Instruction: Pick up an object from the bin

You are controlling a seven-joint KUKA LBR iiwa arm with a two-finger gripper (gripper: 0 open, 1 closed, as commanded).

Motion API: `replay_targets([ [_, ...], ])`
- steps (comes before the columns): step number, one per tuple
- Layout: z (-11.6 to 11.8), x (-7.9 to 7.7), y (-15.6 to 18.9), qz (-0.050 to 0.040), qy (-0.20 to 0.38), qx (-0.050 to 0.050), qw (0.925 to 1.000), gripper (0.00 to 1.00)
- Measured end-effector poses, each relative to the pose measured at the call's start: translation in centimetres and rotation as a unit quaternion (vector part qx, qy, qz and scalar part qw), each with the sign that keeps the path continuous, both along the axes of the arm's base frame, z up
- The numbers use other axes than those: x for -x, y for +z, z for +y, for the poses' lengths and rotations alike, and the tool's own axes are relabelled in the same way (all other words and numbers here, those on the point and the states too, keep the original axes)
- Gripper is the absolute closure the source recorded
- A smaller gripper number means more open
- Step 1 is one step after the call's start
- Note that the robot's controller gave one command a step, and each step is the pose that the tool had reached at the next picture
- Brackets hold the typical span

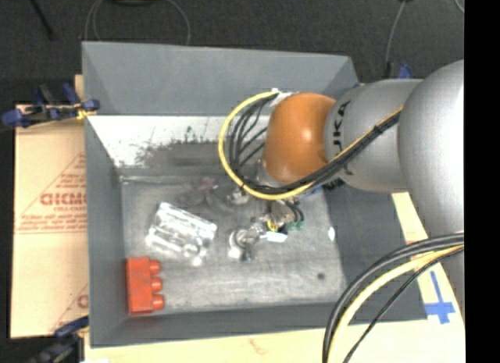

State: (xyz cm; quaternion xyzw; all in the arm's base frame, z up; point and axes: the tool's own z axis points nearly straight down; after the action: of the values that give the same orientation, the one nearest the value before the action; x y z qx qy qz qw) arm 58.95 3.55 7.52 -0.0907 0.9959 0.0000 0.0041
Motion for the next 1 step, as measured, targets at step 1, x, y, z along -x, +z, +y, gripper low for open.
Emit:
replay_targets([
  [1,0.09,-0.23,0.51,-0.0042,0.0,-0.001,1.0,1.0],
])
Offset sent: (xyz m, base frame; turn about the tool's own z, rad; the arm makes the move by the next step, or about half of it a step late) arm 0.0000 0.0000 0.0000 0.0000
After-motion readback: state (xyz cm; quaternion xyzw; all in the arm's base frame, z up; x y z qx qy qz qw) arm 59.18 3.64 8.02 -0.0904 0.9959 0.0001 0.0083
